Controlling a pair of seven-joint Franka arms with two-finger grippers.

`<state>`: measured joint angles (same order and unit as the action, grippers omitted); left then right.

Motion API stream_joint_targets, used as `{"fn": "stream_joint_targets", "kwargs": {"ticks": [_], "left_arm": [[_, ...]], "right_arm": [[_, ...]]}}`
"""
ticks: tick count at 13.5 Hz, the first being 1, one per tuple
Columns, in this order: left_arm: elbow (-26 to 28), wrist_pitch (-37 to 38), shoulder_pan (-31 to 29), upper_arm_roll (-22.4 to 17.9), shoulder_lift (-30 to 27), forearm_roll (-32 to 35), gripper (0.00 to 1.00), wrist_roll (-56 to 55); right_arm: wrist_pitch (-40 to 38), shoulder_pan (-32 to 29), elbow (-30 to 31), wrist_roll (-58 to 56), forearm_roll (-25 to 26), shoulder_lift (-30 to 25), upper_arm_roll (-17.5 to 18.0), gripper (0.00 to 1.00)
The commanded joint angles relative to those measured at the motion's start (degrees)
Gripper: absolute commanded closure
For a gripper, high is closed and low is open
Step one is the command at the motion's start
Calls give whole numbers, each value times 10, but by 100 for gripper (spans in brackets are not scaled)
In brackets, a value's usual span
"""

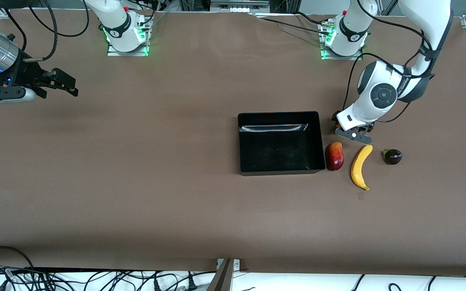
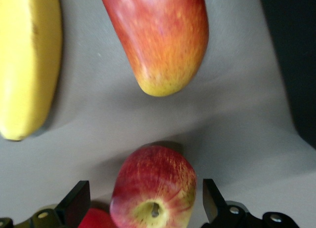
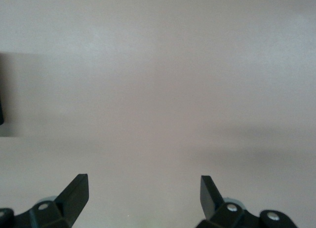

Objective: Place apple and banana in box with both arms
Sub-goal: 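Grasp the red apple with the left gripper and lift it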

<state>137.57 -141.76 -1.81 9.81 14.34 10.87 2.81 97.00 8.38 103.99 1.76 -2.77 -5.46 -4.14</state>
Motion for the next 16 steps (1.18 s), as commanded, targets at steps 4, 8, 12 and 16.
{"fn": "stream_joint_targets", "kwargs": {"ticks": [4, 8, 12, 16], "left_arm": [[3, -16, -4, 5, 18, 11, 91, 6], [-75, 110, -1, 41, -20, 2, 91, 1], [-280, 328, 8, 88, 7, -100, 90, -30], [-305, 286, 84, 103, 61, -118, 90, -178]], "right_arm": [[6, -11, -18, -4, 21, 0, 13, 0], [-4, -9, -67, -2, 29, 22, 11, 0], [-7, -8, -71, -1, 27, 26, 12, 0], [-1, -10, -71, -6, 38, 29, 10, 0]]}}
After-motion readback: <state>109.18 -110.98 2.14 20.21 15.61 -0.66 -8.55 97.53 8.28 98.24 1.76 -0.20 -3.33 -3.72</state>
